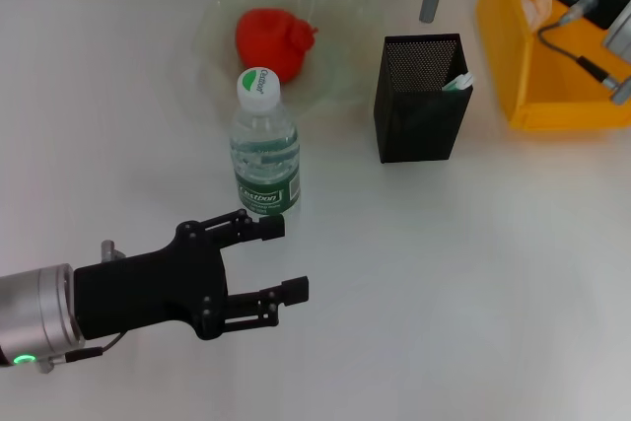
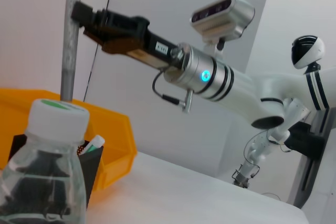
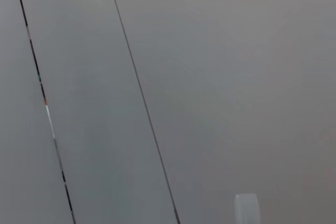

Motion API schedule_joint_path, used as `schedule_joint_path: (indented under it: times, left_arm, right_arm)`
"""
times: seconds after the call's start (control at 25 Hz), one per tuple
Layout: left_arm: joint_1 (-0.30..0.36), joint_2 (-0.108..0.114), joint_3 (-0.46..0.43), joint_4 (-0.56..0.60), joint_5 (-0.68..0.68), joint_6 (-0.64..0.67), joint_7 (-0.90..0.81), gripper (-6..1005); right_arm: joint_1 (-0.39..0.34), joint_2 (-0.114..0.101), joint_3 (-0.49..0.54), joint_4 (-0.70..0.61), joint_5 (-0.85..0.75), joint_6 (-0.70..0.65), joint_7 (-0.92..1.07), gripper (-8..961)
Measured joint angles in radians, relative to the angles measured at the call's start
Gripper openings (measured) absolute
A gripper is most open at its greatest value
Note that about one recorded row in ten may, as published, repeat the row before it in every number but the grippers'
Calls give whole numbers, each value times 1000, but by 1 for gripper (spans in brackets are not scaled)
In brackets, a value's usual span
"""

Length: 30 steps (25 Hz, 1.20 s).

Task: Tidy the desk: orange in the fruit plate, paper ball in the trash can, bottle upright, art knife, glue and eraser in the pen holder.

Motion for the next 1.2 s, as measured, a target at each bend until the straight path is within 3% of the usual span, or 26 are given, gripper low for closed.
schedule_joint_path:
  times: [0.44, 0.68, 0.88, 0.96, 1.04, 1.12, 1.2]
  left_arm:
    - [0, -5, -6, 0, 0, -2, 0, 798]
    - [-1, -6, -6, 0, 0, -2, 0, 798]
    - [4, -6, -6, 0, 0, -2, 2, 798]
    - [5, -6, -6, 0, 0, -2, 3, 798]
    - [7, -7, -6, 0, 0, 2, 3, 798]
    - [9, -6, -6, 0, 0, 8, 0, 798]
    - [10, -5, -6, 0, 0, 13, -2, 798]
  right_arm:
    - [-1, 0, -8, 79, 10, -1, -63, 131]
    - [-2, 2, -10, 92, 10, 2, -65, 240]
    - [-16, 2, -5, 91, 16, -13, -60, 474]
    - [-31, -2, 0, 84, 15, -49, -46, 500]
    - [-57, -10, 0, 54, 10, -93, -13, 525]
    - [-111, -38, 0, -24, -59, -205, 79, 551]
    - [-122, -47, 5, -44, -95, -250, 100, 577]
